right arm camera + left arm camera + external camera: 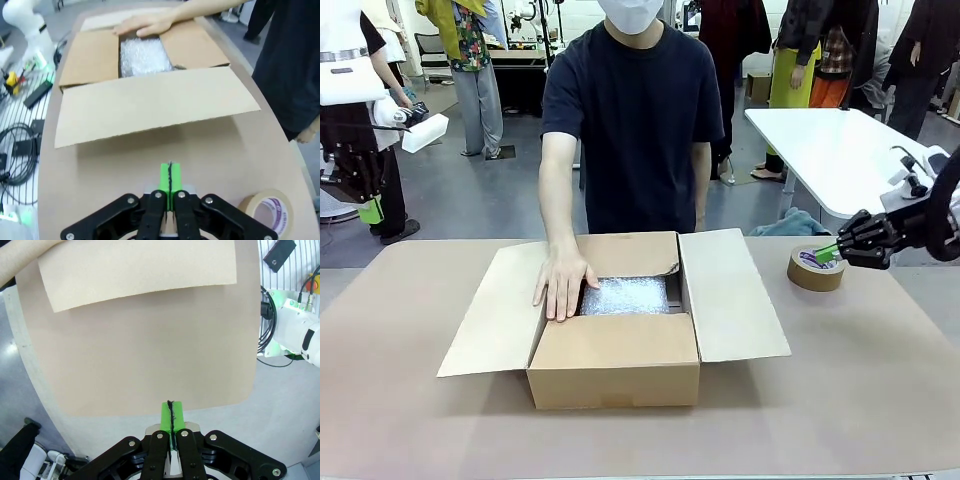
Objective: Wrap the clocks to prevent damage.
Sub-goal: Push the right (or left) flap of the Package Box to close it.
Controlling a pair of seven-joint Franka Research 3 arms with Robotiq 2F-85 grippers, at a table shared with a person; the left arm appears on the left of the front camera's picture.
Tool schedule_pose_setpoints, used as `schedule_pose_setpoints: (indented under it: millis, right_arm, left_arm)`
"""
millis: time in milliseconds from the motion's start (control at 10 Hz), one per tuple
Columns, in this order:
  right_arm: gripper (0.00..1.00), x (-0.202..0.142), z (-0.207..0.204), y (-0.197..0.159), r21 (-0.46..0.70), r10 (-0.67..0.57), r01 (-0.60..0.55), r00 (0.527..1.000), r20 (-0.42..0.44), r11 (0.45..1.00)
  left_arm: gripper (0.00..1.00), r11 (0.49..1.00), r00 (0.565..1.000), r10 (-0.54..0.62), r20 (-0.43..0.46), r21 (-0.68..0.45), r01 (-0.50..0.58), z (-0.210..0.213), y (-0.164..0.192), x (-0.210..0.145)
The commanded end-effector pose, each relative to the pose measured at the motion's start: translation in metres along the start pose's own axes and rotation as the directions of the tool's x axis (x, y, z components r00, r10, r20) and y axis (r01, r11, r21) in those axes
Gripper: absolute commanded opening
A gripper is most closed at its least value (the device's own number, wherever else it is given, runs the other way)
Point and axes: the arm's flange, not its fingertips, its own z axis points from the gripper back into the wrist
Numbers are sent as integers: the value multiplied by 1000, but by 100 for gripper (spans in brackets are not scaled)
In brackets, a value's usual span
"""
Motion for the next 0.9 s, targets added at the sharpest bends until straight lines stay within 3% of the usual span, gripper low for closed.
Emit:
schedule_pose_setpoints:
  millis: [0, 400, 800]
  right_arm:
    - [1, -29, -23, -18, 30, -32, 29, 994, 106, 999]
    - [1, -74, -77, -7, 5, -27, 26, 980, 199, 1000]
    - [1, -74, -121, -2, 94, -47, 20, 955, 293, 995]
  left_arm:
    - [0, 1000, 1000, 23, 13, 0, -23, 1, 0, 2]
    - [0, 1000, 1000, 23, 13, 0, -23, 1, 0, 2]
    - [0, 1000, 1000, 23, 13, 0, -23, 1, 0, 2]
